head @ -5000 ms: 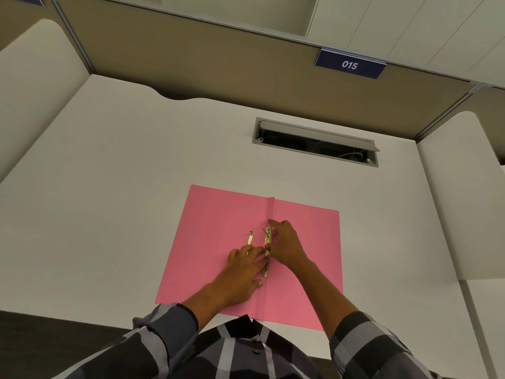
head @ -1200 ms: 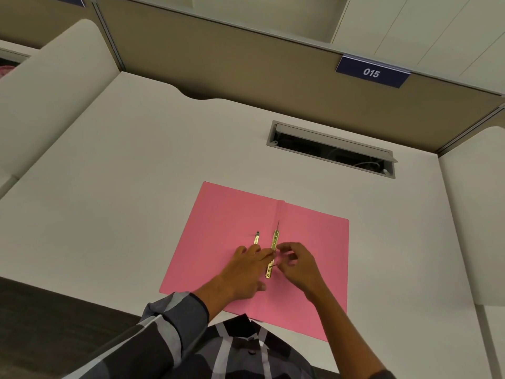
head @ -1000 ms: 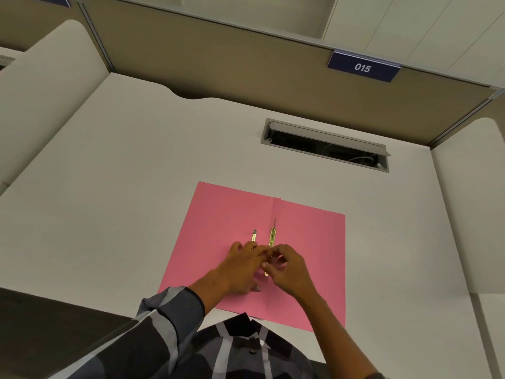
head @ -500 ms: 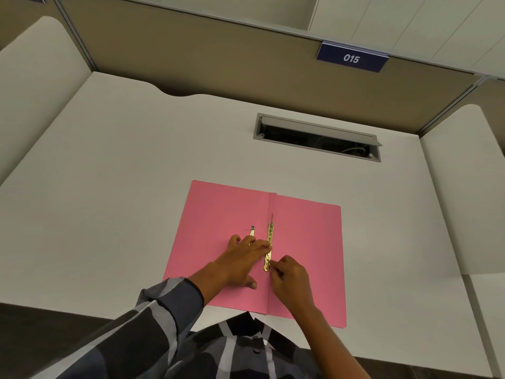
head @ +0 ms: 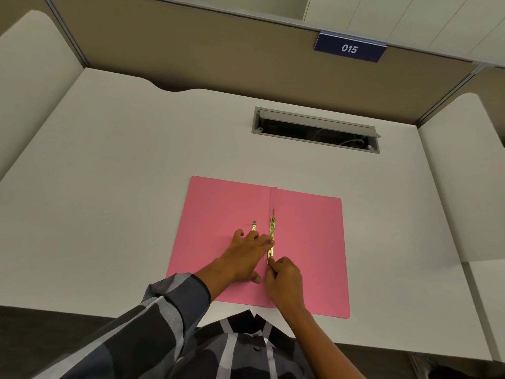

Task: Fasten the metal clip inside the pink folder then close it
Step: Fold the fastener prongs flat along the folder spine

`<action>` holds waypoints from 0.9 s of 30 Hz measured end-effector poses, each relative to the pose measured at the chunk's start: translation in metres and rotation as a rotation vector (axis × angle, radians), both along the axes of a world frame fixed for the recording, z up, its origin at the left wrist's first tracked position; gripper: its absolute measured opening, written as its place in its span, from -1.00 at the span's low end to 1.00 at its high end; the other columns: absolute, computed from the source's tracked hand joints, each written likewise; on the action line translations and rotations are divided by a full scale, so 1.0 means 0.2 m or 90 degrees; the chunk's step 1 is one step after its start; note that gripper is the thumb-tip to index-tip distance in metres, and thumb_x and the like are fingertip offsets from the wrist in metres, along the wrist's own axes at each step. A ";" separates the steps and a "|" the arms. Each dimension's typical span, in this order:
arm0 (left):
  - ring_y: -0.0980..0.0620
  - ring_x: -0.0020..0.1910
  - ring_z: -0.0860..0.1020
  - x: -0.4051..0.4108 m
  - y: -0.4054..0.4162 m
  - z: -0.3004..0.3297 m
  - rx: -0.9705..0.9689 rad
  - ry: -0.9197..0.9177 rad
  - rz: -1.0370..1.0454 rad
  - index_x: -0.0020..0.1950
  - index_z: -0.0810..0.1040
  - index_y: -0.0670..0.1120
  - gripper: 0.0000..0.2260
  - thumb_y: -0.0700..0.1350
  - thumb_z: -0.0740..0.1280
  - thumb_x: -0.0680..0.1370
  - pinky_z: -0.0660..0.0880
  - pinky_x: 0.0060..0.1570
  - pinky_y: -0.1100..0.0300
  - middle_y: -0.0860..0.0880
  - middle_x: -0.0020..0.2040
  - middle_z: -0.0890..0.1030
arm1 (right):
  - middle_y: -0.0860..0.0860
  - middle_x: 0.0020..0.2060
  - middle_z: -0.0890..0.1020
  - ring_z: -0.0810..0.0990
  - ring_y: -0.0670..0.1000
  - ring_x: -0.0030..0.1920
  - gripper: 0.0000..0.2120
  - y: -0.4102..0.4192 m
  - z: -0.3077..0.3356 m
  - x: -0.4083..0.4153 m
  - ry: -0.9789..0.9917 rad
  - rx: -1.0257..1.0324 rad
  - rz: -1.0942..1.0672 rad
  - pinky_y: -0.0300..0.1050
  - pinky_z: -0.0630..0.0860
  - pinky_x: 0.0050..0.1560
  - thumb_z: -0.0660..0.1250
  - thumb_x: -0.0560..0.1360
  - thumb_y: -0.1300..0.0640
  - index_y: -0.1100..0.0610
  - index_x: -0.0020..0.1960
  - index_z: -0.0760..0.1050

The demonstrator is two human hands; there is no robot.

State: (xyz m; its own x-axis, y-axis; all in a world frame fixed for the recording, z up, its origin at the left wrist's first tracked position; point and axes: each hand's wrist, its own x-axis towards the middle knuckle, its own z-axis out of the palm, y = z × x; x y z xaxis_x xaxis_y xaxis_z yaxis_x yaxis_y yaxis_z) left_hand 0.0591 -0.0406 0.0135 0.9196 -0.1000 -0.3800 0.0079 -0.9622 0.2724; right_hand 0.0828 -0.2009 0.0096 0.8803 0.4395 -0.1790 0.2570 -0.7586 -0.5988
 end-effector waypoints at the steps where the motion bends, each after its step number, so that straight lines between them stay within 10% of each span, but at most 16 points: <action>1: -0.12 0.58 0.21 0.00 0.00 0.00 0.003 0.001 -0.001 0.68 0.16 -0.01 -0.04 0.19 0.56 0.42 0.12 0.49 -0.22 0.01 0.66 0.19 | 0.14 -0.25 0.60 0.47 0.07 -0.33 -0.77 0.00 0.00 0.00 0.010 -0.001 -0.014 -0.14 0.33 -0.31 0.29 0.62 0.21 0.30 0.00 0.69; 27: -0.14 0.54 0.27 0.00 -0.03 0.02 0.037 -0.005 -0.007 0.67 0.16 -0.04 -0.05 0.18 0.55 0.42 0.16 0.47 -0.25 -0.03 0.62 0.27 | 0.15 -0.27 0.63 0.49 0.05 -0.34 -0.78 0.05 0.03 -0.04 0.044 0.014 -0.083 -0.27 0.29 -0.37 0.34 0.61 0.18 0.29 -0.08 0.69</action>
